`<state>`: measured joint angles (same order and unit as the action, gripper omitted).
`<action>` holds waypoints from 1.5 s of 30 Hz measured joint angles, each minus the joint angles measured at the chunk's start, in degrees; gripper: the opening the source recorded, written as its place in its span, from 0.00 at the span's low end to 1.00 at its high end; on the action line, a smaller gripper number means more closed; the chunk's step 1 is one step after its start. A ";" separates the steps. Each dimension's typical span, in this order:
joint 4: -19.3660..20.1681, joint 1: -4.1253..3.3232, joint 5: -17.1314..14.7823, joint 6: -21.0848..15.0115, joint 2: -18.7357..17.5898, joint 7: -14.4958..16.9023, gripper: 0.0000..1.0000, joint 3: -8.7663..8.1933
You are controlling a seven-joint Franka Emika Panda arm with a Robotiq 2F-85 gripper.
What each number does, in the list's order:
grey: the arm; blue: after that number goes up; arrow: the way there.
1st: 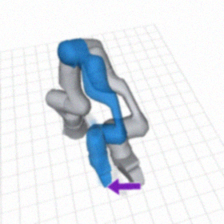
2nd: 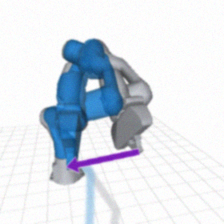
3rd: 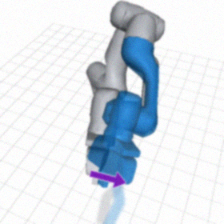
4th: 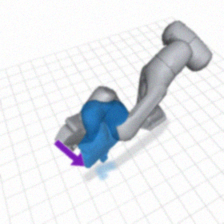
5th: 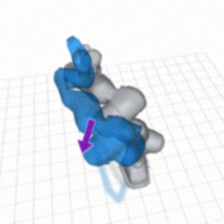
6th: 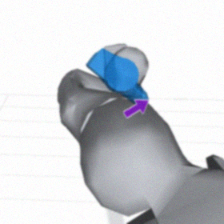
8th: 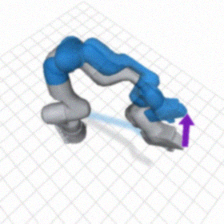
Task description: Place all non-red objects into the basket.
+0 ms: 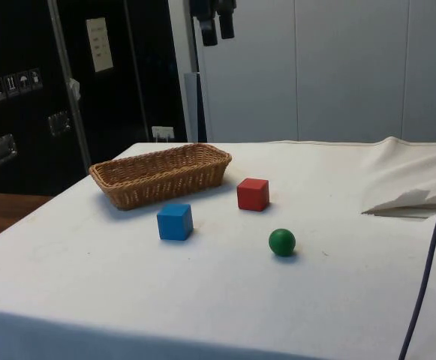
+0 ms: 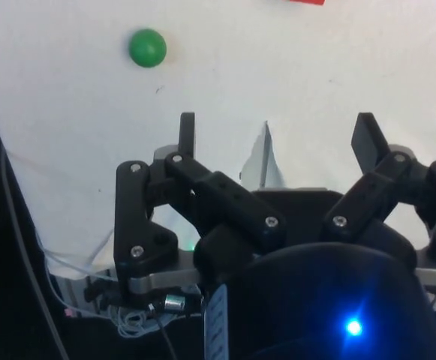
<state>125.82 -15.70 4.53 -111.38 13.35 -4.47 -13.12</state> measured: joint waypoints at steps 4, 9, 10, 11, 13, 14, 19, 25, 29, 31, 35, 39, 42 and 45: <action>1.83 0.00 0.06 0.00 1.49 -0.57 1.00 0.06; 4.18 0.00 0.11 -0.11 3.32 -1.32 1.00 0.06; 4.64 0.00 0.11 -0.11 3.67 -1.49 1.00 0.06; 5.56 0.00 0.11 -0.29 4.24 -1.83 1.00 0.06; 6.02 0.00 0.11 -0.46 4.53 -2.01 1.00 0.06; 6.53 0.00 0.11 -0.63 4.76 -2.18 1.00 0.06; 8.88 0.00 0.11 -2.29 5.79 -3.15 1.00 0.34; 13.64 0.00 0.11 -6.07 7.85 -4.24 1.00 0.74; 16.56 0.00 0.11 -8.37 9.51 -4.58 1.00 1.15; 17.99 0.00 0.11 -9.45 10.37 -4.81 1.00 1.38; 19.71 0.00 0.06 -10.71 11.63 -4.98 1.00 1.78; 21.83 -0.17 -0.29 -12.32 12.83 -5.50 1.00 3.09; 23.20 -0.29 -0.80 -13.58 13.06 -6.47 1.00 4.81; 23.61 -0.29 -0.92 -13.92 13.06 -6.70 1.00 5.27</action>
<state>149.43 -15.99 3.61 -125.31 26.41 -11.17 -7.85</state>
